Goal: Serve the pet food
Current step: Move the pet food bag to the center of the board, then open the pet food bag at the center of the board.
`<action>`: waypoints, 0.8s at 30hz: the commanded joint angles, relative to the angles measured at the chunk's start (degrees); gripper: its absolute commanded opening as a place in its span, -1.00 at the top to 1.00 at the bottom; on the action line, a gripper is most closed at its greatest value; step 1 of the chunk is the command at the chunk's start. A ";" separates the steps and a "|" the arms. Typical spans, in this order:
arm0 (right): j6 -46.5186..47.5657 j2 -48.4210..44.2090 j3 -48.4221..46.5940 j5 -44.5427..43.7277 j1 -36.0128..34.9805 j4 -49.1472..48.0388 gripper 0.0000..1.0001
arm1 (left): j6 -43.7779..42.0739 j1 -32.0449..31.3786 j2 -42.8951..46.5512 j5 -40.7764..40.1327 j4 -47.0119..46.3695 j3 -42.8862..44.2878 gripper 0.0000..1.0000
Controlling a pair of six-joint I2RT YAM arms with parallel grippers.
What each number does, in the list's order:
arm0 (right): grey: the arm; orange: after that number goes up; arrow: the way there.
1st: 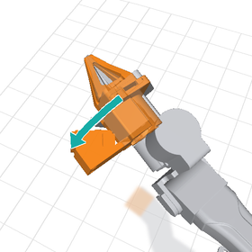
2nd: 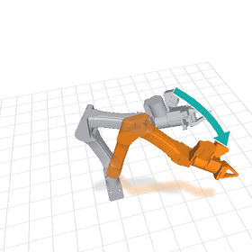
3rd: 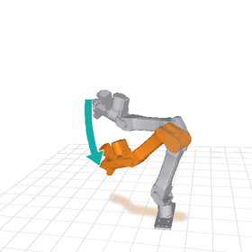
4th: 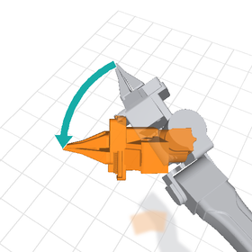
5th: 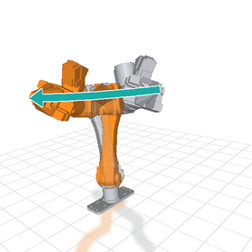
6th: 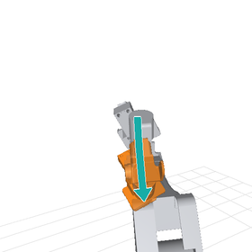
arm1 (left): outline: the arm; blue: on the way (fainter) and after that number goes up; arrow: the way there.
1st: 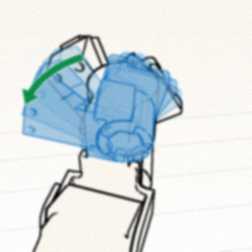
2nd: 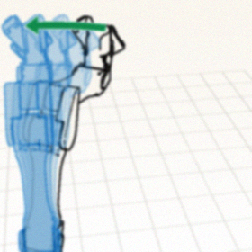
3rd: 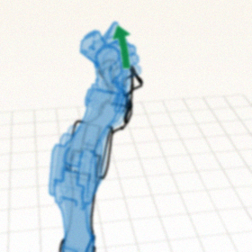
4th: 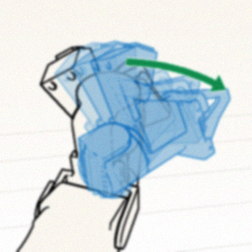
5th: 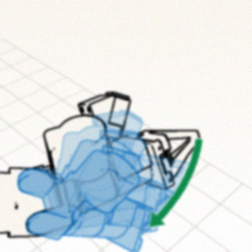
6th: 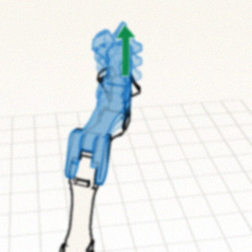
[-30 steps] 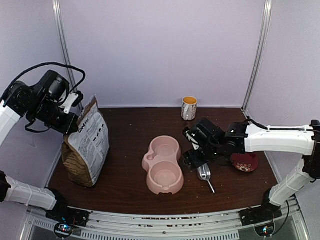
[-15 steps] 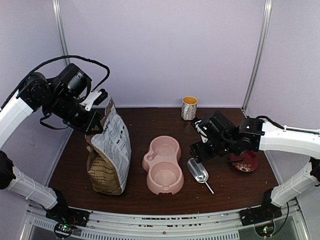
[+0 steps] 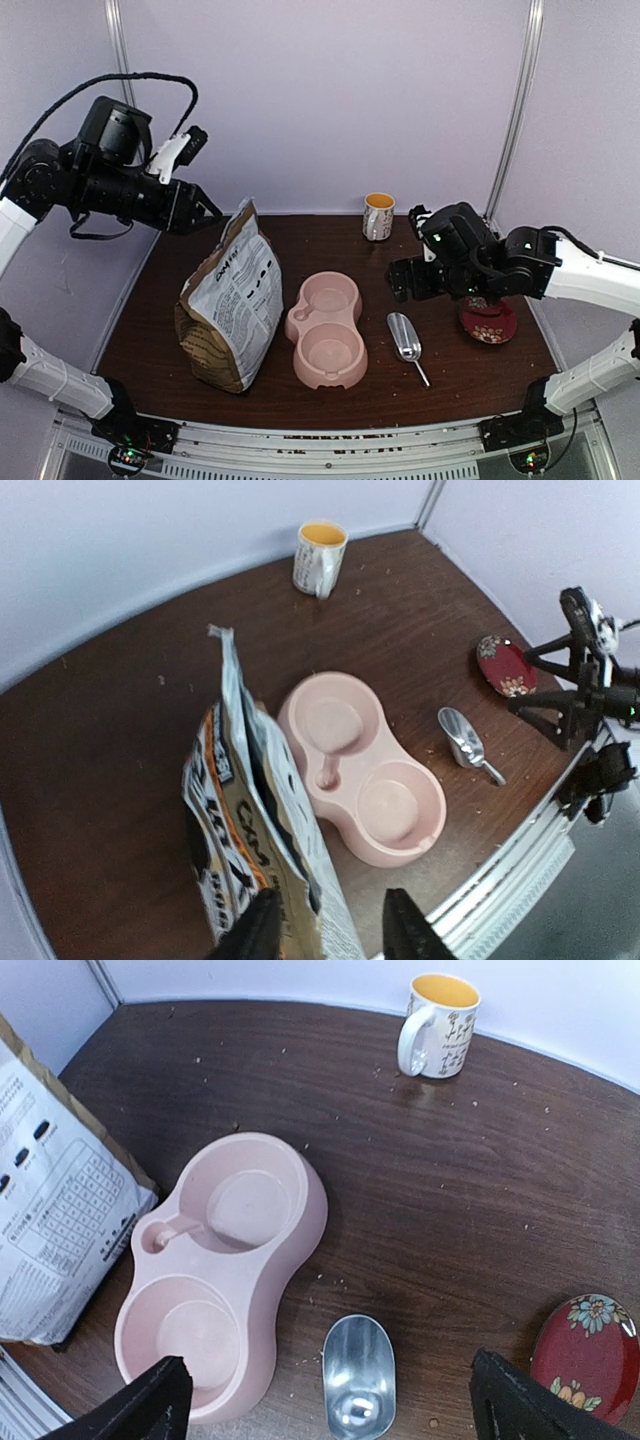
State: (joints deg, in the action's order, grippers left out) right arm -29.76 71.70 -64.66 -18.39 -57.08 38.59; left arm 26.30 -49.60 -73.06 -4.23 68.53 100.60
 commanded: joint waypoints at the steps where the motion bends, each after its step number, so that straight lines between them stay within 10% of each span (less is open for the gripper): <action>1: -5.85 -2.69 -3.47 -8.12 0.18 0.60 -1.00 | -4.32 -0.14 3.62 -5.22 -5.36 2.54 -0.06; 6: -9.36 -6.01 -2.22 -2.65 2.87 -4.60 -1.00 | -8.56 0.33 4.86 -11.05 -3.78 3.66 -0.44; 24: -13.48 17.01 -35.93 9.21 -8.60 -5.37 -0.84 | -14.03 12.56 5.54 8.99 -6.10 -1.47 0.03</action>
State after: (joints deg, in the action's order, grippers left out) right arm -42.39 82.94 -93.03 -13.13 -64.05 33.80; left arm 14.20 -37.69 -67.05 -1.32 65.93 100.36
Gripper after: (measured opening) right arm 0.934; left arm 0.498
